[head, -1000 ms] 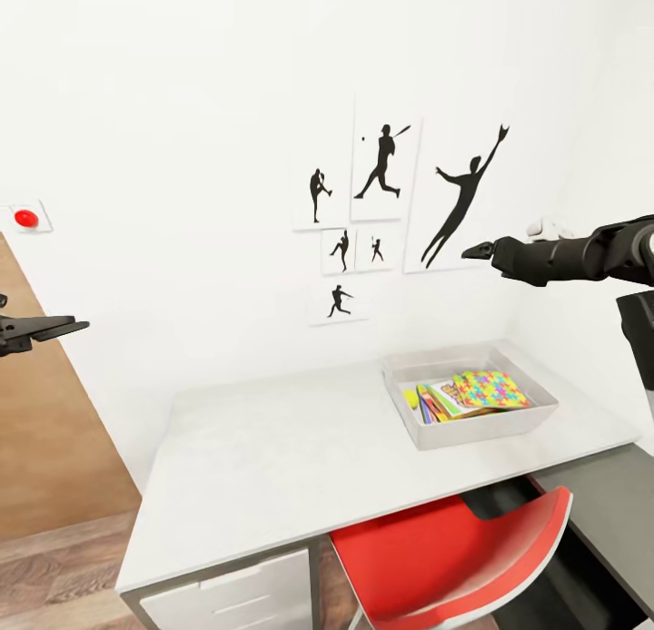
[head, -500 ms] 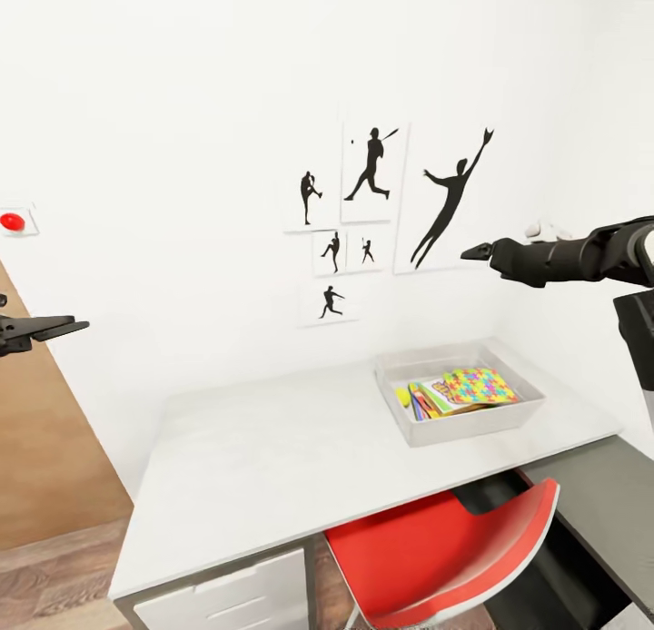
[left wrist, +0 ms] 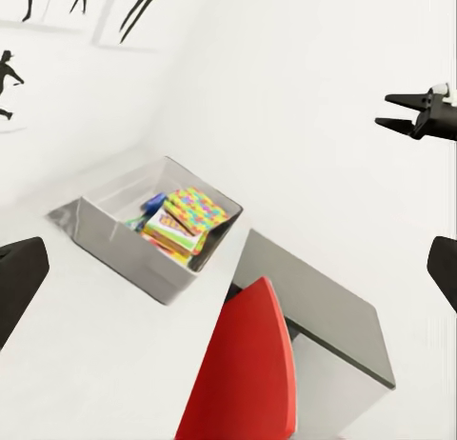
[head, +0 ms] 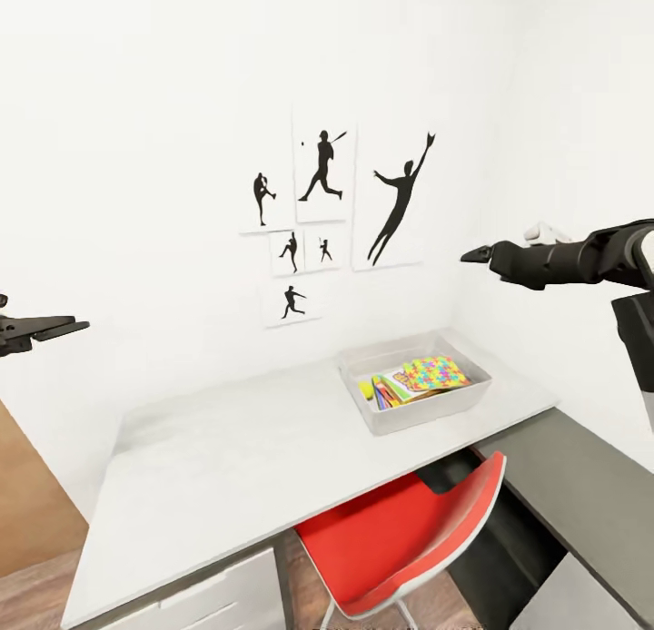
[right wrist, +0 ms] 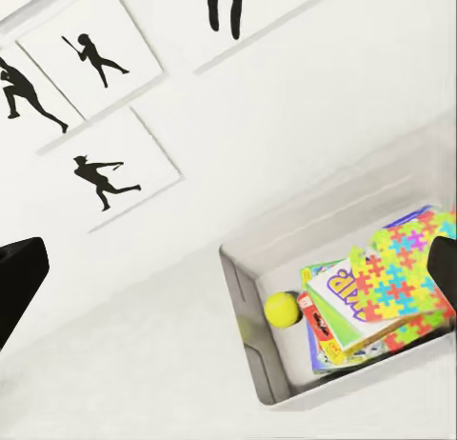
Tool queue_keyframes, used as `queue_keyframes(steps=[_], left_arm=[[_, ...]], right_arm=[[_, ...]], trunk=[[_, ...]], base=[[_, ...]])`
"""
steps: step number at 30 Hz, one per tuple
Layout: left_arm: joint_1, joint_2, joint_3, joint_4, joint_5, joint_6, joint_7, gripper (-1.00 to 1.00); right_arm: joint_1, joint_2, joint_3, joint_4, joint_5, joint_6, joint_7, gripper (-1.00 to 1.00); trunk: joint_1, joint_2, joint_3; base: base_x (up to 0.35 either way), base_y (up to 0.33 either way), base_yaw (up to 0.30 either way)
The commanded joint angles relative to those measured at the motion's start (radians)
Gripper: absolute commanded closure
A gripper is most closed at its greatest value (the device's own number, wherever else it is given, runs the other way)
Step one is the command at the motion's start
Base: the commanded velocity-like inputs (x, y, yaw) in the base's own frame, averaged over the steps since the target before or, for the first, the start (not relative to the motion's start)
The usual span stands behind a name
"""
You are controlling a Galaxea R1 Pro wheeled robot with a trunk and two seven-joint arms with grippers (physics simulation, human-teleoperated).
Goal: Put all the toys in the child's room - the three board games (two on the bed and one on the table), the two jigsaw puzzles on the table, and the tennis ball on the table - inside the toy box on the table in the child's room.
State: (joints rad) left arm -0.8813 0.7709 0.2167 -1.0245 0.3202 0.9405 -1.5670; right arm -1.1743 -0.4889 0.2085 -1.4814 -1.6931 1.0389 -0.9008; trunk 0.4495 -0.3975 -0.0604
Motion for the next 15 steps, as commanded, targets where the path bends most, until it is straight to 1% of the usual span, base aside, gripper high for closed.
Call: queue_keyframes(steps=[1, 7, 15], left_arm=[[-0.001, 0.001, 0.0, 0.0, 0.0, 0.011, -0.004, -1.0], [-0.001, 0.001, 0.0, 0.0, 0.0, 0.011, -0.004, -1.0], [-0.001, 0.001, 0.001, 0.0, 0.0, 0.011, -0.004, -1.0]], right_arm=[[-0.002, 0.0, 0.002, 0.0, -0.009, 0.001, -0.01, -1.0], [0.0, 0.0, 0.002, 0.007, -0.008, 0.0, -0.01, -1.0], [0.0, 0.0, 0.002, 0.01, -0.008, 0.0, -0.01, -1.0]], trunk=[[0.001, -0.002, -0.002], [0.001, -0.002, 0.0], [0.001, -0.002, 0.003]], base=[[-0.119, -0.012, -0.276], [-0.175, -0.006, -0.277], [-0.283, -0.001, -0.278]])
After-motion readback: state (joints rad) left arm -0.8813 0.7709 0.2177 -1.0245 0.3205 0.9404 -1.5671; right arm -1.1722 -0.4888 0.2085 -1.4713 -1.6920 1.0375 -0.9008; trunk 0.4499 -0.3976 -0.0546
